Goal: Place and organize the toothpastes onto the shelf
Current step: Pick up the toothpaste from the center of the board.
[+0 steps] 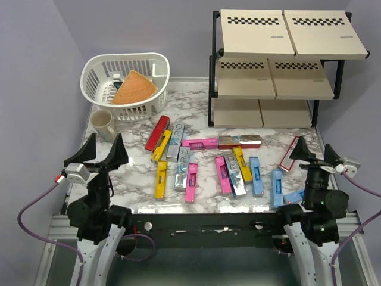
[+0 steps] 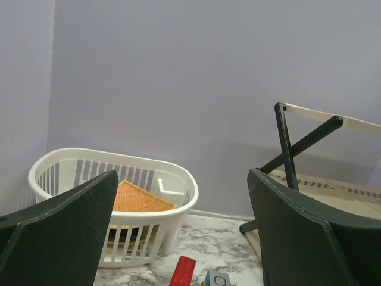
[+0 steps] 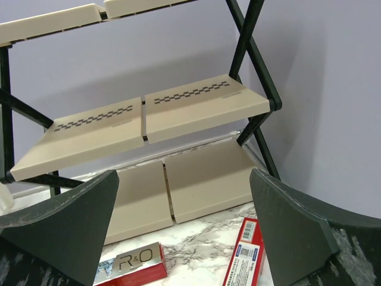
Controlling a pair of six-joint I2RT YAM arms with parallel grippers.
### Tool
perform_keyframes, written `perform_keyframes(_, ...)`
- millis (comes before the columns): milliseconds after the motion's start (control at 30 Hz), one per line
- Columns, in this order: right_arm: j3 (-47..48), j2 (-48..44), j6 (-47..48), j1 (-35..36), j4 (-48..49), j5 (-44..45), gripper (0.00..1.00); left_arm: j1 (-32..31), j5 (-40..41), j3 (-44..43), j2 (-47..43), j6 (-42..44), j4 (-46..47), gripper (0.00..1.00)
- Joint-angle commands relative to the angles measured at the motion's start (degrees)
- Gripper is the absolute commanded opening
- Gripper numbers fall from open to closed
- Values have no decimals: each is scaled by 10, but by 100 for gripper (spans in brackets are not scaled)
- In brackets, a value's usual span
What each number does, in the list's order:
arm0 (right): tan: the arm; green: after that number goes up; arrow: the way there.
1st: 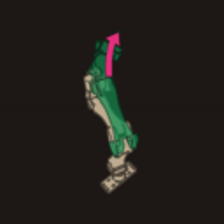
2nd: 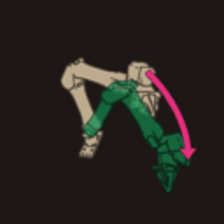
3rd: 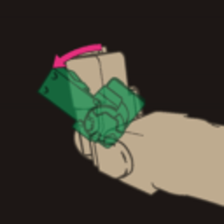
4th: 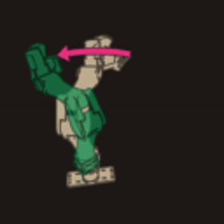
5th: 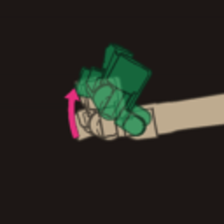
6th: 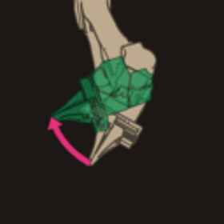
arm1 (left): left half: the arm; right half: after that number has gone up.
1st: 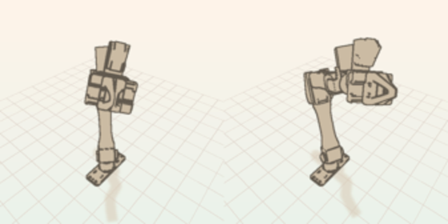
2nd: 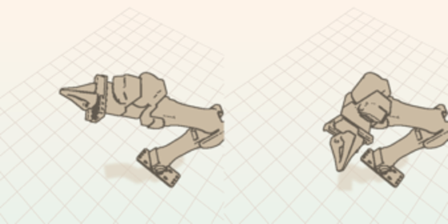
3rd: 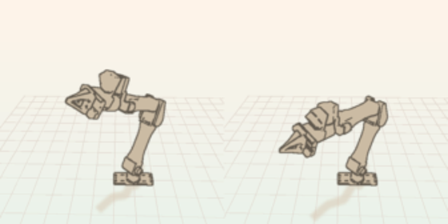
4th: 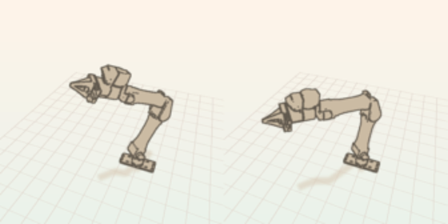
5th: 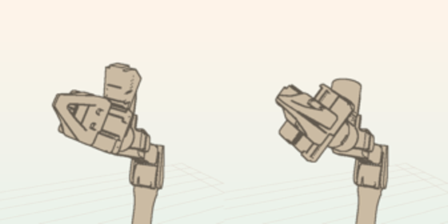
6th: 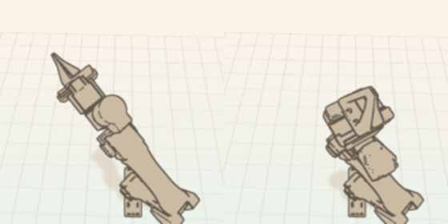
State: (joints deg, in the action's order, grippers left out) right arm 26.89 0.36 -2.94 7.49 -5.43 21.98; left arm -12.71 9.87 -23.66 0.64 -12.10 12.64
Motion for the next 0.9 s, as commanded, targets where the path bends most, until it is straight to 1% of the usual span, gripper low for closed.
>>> perform_keyframes(0,6,-156,-2,2,-5,0,100,2,12,-7,-93,-4,0,99)
perform_keyframes(133,11,-155,-13,2,-9,-9,100,2,10,-8,-93,-8,-7,99)
perform_keyframes(333,31,-130,-67,2,-42,-40,100,2,9,-13,-89,-38,-46,99)
perform_keyframes(433,66,-78,-106,2,-95,-66,100,2,0,-19,-80,-52,-80,99)
perform_keyframes(467,77,-37,-126,2,-112,-75,100,2,-5,-24,-72,-61,-90,99)
perform_keyframes(567,126,35,-160,2,-185,-117,100,2,-18,-32,-53,-71,-124,99)
perform_keyframes(600,149,74,-166,2,-202,-139,100,2,-26,-35,-47,-73,-126,99)
perform_keyframes(633,157,97,-167,2,-231,-151,100,2,-30,-38,-42,-75,-153,99)
perform_keyframes(667,164,115,-168,2,-243,-169,100,2,-34,-42,-30,-76,-162,99)
perform_keyframes(700,169,147,-167,2,-251,-206,100,2,-45,-43,-26,-78,-169,99)
perform_keyframes(767,171,174,-155,2,-262,-256,100,2,-55,-46,-14,-80,-189,99)
perform_keyframes(800,172,190,-153,2,-268,-300,100,2,-60,-46,-12,-81,-194,99)
perform_keyframes(867,171,234,-151,2,-276,-339,100,2,-74,-47,-3,-80,-208,99)
